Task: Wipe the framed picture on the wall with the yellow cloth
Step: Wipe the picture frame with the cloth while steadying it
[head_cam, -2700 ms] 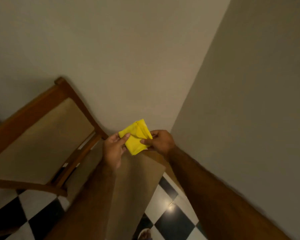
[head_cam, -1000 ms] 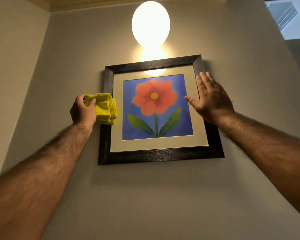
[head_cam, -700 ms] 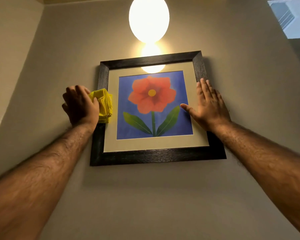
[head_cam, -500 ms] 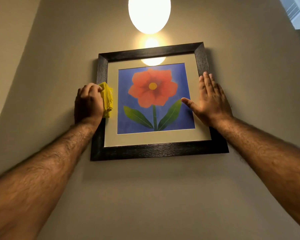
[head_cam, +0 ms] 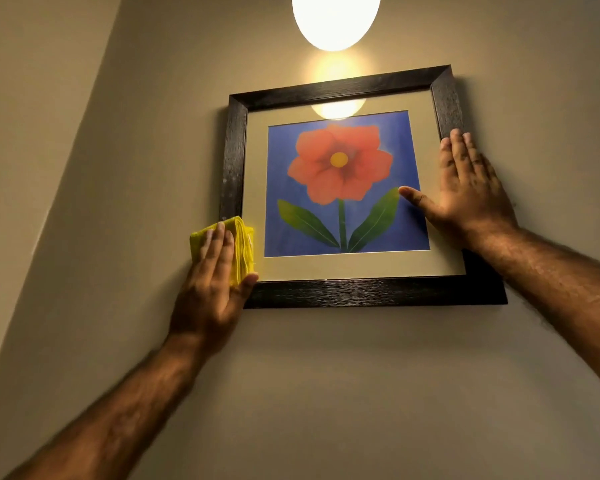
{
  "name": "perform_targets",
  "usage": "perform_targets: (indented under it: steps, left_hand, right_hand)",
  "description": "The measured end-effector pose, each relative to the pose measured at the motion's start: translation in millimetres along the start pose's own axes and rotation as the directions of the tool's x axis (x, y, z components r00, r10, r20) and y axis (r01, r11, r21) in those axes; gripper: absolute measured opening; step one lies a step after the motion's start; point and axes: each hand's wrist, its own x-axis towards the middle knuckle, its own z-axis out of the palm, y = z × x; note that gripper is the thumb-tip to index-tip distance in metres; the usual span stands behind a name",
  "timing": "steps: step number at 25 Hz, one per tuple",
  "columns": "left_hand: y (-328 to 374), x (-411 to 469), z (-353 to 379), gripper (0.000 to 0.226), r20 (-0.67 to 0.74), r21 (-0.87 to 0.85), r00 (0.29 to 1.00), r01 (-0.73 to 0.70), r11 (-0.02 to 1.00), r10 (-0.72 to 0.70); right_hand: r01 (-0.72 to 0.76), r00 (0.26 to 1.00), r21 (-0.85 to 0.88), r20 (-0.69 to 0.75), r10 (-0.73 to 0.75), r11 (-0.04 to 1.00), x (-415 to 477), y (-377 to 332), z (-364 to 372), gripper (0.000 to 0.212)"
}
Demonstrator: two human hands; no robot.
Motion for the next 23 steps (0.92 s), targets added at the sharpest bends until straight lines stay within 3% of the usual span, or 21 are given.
perform_targets:
  steps: [4,10,16,23]
  left_hand:
    - [-6.3,71.8,-6.4,0.096,0.048,0.058,0.998,0.045,0.997,-0.048]
    - [-13.8,197.0,-14.8,0.089,0.103,0.045,0.986,0.124,0.991,-0.128]
    - [-15.2,129.4,-14.2,0.109,0.128,0.006,0.99,0.063,0.998,-0.063]
    - [-7.5,18.5,-10.4,0.101,0.186,0.055,0.982,0.019,0.998,-0.029]
  right_hand:
    - [0.007,1.0,0.001,-0.016,-0.007,1.0,2.1,0.4,2.3,0.119]
    - [0.008,1.0,-0.002,-0.014,-0.008,1.0,2.1,0.1,0.4,0.119]
    - [0.016,1.0,-0.002,-0.018,-0.016,1.0,0.5,0.6,-0.6,0.113]
    - [0.012,1.0,0.013,-0.018,-0.012,1.0,0.7,1.9,1.2,0.114]
